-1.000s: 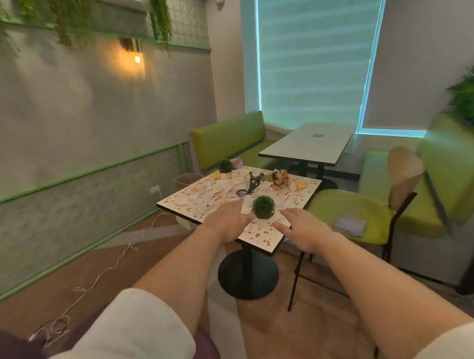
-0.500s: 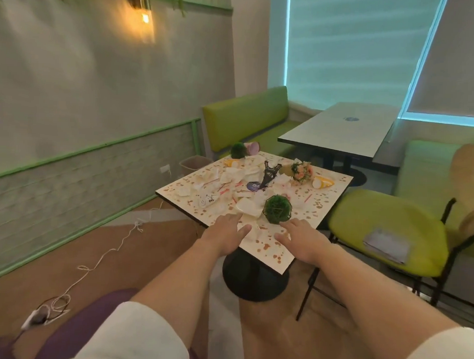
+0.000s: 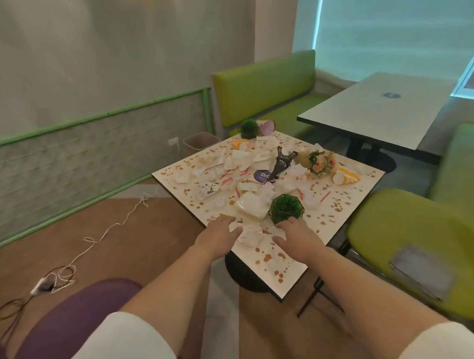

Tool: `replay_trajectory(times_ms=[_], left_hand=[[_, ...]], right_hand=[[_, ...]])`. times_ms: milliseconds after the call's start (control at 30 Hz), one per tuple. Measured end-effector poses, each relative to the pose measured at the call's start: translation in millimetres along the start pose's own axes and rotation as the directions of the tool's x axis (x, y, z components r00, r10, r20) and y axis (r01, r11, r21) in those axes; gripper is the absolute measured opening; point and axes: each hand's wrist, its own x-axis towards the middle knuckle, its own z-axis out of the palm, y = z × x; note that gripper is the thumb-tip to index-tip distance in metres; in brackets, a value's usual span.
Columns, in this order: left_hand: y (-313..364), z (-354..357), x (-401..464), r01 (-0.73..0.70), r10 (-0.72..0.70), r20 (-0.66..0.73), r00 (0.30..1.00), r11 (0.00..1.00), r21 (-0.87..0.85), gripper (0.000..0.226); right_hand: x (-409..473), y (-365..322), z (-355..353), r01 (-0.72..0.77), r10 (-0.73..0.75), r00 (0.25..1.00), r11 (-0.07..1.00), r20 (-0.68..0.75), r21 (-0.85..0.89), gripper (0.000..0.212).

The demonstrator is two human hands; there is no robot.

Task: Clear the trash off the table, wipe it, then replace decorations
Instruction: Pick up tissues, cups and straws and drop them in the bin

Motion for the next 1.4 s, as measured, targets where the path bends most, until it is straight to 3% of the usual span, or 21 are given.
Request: replay_trajectory(times_ms=[167, 433, 600, 767, 900, 1133, 1267, 1400], left_hand=[[-17, 8, 47, 0.020, -0.018, 0.061, 0.998, 0.999, -0.030, 0.050], [-36, 19, 143, 0.053, -0.036, 0.109, 0.993, 0.986, -0.159, 0.041], [-55, 19, 196, 0.055, -0.029, 0.169, 0.985, 0.987, -0.154, 0.044], [-71, 27, 238, 0.172, -0.114, 0.246, 0.963, 0.957, -0.232, 0.046], [-81, 34, 255, 0.251, -0.141, 0.331, 0.933, 0.915, -0.316, 0.048], [-80, 39, 267, 0.265, -0.096, 0.416, 0.904, 0.891, -0.370, 0.013], [-79, 39, 269, 0.284, -0.111, 0.433, 0.894, 0.890, -0.358, 0.024], [-73, 28, 271, 0.377, -0.151, 0.452, 0.879, 0.800, -0.466, 0.025]], right_hand=[[39, -3, 12, 0.025, -0.029, 0.997, 0.998, -0.068, -0.061, 0.047], [112, -6, 32, -0.040, 0.038, 0.988, 0.999, -0.148, -0.008, 0.042], [162, -20, 44, -0.034, 0.035, 0.994, 0.999, -0.108, 0.012, 0.044], [204, -33, 61, -0.040, 0.048, 0.997, 0.992, -0.067, 0.116, 0.053], [221, -37, 69, -0.116, 0.128, 0.991, 0.968, -0.041, 0.223, 0.061], [232, -33, 75, -0.190, 0.194, 0.981, 0.942, 0.012, 0.278, 0.067], [231, -31, 81, -0.171, 0.175, 0.984, 0.947, 0.009, 0.270, 0.068], [226, -27, 86, -0.161, 0.174, 0.984, 0.948, -0.024, 0.276, 0.068]])
